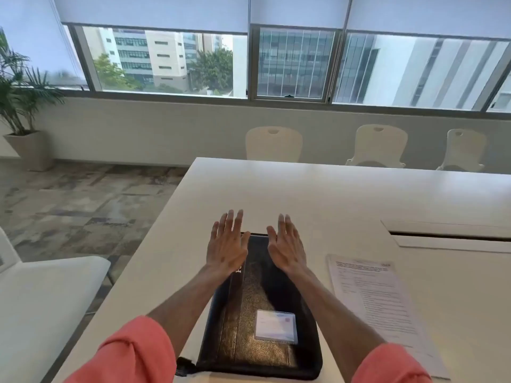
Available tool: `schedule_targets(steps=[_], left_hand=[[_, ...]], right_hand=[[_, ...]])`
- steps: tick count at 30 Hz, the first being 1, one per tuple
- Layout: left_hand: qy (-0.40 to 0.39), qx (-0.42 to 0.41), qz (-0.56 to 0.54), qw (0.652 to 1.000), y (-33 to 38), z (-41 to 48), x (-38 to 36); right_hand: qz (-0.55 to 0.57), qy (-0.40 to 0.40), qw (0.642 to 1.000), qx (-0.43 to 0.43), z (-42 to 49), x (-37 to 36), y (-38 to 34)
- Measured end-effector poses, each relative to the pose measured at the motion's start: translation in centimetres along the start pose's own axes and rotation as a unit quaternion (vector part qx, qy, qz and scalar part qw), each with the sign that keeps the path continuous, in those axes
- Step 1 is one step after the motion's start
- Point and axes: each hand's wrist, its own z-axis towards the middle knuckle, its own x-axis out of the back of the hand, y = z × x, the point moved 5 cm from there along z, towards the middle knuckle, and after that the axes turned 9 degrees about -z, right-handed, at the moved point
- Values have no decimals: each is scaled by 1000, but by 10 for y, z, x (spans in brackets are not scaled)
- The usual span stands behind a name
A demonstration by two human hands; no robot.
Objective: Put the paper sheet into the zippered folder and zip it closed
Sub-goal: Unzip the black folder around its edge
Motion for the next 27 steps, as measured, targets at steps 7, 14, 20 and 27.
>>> schedule_targets(steps=[7,14,20,27], left_hand=[[-30,43,-22,998,-24,-26,-32],[-60,80,-64,993,-43,-22,-48],[-72,118,-73,988,-60,0,-55],[-66,136,-88,984,-70,24,-68]], right_hand=[[39,-89,995,2,-15,-44,11],[82,-103,989,66,-1,-63,0],[52,-98,985,130,34,-68,-24],[2,-105,979,175,87,-74,-45]])
